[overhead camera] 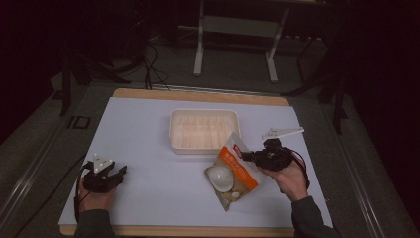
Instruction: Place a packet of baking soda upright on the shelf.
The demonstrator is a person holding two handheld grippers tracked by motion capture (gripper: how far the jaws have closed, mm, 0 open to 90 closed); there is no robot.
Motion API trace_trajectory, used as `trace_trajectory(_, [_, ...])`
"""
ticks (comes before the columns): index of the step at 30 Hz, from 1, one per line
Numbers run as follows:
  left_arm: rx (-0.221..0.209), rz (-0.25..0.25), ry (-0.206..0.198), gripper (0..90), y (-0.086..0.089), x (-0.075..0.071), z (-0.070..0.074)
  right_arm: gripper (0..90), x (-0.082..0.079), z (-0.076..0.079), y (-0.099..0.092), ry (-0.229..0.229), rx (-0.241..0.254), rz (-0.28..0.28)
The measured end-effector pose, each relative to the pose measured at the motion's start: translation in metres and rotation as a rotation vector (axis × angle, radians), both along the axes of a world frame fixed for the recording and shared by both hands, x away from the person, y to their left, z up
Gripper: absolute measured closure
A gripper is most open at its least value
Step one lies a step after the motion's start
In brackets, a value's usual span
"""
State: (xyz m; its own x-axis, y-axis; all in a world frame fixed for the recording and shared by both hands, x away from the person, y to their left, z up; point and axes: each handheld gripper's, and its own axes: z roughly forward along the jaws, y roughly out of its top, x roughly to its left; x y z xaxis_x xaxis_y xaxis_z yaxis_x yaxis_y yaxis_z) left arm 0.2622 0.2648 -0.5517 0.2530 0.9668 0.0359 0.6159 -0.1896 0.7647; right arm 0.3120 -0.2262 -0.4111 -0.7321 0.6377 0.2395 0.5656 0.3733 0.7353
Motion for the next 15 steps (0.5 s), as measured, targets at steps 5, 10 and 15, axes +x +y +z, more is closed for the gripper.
trace_trajectory(5, [-0.004, 0.001, -0.001, 51.3, 0.001, 0.000, 0.000, 90.0, -0.002, 0.005, 0.007, -0.012, 0.003, 0.018])
trace_trajectory(10, [-0.005, 0.002, -0.001, 51.3, 0.000, 0.000, 0.000, 90.0, -0.006, 0.011, 0.015, -0.030, 0.019, 0.049])
trace_trajectory(15, [-0.004, 0.000, 0.000, 51.3, 0.000, 0.000, 0.000, 90.0, -0.011, 0.017, 0.024, -0.064, -0.002, 0.071])
